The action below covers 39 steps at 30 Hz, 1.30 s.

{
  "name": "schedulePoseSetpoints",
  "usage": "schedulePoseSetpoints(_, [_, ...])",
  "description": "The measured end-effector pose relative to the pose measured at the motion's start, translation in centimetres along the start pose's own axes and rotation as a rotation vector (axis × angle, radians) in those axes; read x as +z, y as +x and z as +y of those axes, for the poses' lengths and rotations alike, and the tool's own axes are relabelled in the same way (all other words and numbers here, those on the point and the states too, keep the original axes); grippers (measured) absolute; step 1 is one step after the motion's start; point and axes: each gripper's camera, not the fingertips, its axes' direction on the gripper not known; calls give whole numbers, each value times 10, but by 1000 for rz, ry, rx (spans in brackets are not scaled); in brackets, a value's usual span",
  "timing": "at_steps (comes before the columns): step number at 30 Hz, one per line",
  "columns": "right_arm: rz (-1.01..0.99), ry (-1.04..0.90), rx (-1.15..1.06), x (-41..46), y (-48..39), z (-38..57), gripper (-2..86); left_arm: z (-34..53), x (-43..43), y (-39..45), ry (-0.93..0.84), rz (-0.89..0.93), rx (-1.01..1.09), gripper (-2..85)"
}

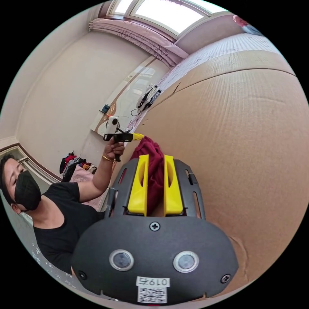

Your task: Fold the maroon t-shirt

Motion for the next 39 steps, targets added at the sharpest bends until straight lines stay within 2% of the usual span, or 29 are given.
schedulePoseSetpoints(9, [14, -31, 2, 39, 19, 47, 43, 55, 26, 20, -82, 20, 22, 19])
schedulePoseSetpoints(19, [71, -22, -10, 93, 37, 110, 13, 111, 47, 41, -73, -43, 46, 16])
schedulePoseSetpoints(29, [22, 20, 14, 157, 71, 184, 59, 195, 48, 58, 36, -13, -1, 10])
schedulePoseSetpoints(32, [88, 94, -16, 164, 69, 211, 56, 231, 45, 94, 109, -50, 91, 10])
schedulePoseSetpoints(34, [194, 153, -88, 162, 46, 227, 48, 266, 39, 138, 212, -188, 225, 9])
schedulePoseSetpoints(36, [311, 248, -192, 157, 7, 247, 33, 322, 44, 199, 318, -437, 395, 9])
schedulePoseSetpoints(39, [575, 341, -351, 167, -73, 283, 9, 394, 67, 253, 379, -680, 545, 8])
